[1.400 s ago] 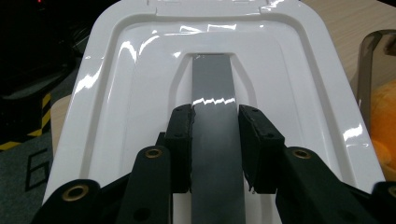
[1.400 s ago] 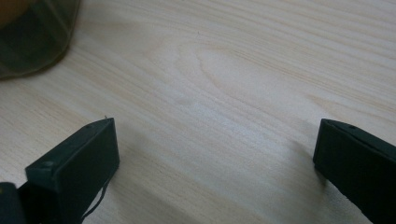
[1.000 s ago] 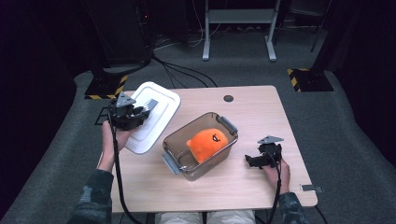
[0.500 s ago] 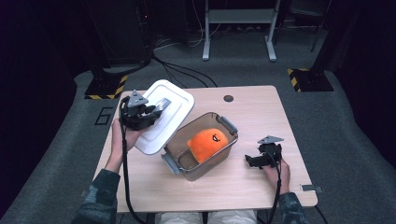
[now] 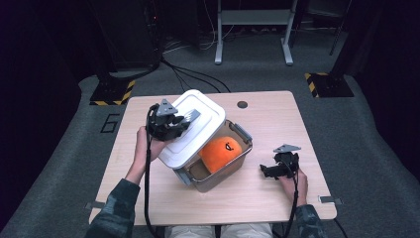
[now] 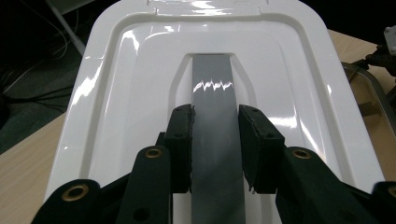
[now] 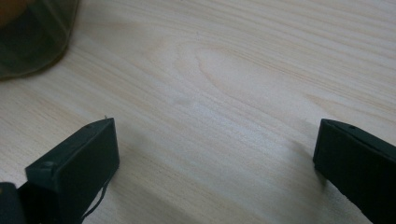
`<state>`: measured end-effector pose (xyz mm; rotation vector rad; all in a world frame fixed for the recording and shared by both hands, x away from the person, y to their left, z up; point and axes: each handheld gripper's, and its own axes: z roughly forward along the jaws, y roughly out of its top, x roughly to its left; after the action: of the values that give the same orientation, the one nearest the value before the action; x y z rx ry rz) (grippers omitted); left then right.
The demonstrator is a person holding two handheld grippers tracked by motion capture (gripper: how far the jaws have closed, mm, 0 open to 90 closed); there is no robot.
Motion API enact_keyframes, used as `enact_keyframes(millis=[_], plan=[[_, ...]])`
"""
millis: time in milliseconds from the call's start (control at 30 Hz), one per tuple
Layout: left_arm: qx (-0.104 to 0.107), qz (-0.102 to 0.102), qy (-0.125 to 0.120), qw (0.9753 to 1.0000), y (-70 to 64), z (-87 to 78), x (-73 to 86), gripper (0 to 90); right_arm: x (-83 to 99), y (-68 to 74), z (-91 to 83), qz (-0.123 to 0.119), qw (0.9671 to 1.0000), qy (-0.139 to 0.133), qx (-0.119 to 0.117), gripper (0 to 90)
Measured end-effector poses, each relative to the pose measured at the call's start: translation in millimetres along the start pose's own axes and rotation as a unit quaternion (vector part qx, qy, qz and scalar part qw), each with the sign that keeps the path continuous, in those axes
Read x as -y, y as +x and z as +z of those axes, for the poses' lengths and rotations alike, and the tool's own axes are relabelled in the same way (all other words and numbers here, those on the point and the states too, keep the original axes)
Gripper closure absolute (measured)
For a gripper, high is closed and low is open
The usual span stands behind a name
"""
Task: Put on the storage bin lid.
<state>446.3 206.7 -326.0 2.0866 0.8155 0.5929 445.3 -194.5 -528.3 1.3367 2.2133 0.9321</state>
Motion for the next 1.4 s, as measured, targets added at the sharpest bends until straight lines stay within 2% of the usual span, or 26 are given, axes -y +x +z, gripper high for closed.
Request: enact_keyframes(millis=[300,667,733,1067,1400], plan=[[0.029,0.017,0.017,0.9993,-19.0,24.1,-3.4,66.3,0.0,0.0,0.0,0.000,1.0000,0.000,0.000,0.0],[0.063,0.039,0.052,0.9959,-42.9,55.9,-1.2,66.3,0.1,-0.1,-0.1,0.000,1.0000,0.000,0.000,0.0],[0.070,0.038,0.056,0.9953,-46.3,59.6,-0.4,66.3,0.0,0.0,0.0,0.000,1.0000,0.000,0.000,0.0],[0.090,0.047,0.070,0.9924,-54.0,69.3,2.2,66.3,0.1,0.0,-0.1,0.000,1.0000,0.000,0.000,0.0],[0.097,0.050,0.073,0.9913,-58.2,72.5,8.4,66.3,0.1,0.0,-0.1,0.000,1.0000,0.000,0.000,0.0]])
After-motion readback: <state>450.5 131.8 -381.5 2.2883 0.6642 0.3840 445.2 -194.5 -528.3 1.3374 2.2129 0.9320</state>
